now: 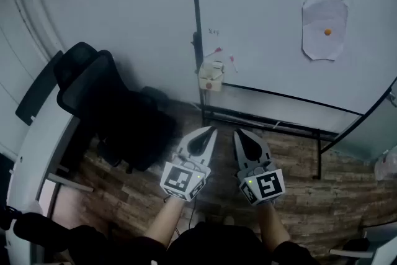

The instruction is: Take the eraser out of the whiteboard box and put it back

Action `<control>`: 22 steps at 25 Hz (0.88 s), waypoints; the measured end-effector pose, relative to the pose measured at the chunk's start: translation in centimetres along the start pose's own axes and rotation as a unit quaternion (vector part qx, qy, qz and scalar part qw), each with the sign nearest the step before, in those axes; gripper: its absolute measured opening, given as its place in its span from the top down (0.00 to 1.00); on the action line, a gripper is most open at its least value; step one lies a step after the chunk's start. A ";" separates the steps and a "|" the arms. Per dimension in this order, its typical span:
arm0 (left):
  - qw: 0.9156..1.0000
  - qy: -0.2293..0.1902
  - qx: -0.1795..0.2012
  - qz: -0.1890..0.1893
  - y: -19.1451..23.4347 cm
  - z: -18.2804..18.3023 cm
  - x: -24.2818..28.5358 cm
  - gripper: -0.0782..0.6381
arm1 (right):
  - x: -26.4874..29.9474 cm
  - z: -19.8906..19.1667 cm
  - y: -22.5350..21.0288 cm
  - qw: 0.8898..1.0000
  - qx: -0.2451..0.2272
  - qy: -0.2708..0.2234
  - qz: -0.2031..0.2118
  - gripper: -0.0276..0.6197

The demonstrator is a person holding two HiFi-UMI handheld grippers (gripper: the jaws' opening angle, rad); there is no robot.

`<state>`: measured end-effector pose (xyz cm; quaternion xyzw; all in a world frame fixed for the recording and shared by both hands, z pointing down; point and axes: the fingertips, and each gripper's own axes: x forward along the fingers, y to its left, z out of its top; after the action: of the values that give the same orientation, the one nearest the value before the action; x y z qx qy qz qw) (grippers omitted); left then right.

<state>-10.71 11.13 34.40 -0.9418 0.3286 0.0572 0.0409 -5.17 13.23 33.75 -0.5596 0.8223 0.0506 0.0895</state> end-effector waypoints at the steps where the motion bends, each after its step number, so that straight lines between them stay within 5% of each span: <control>1: 1.000 -0.001 0.000 0.001 0.0 0.0 0.0 0.88 | -0.1 -0.1 0.0 1.000 0.000 0.000 0.000 0.95; 22: 1.000 0.004 -0.004 0.008 -1.1 -0.4 -0.3 0.88 | -1.6 -0.2 -0.2 1.000 0.017 -0.002 0.005 0.95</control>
<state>-10.23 12.18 34.87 -0.9395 0.3363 0.0545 0.0356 -4.41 14.57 34.24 -0.5541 0.8254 0.0388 0.1005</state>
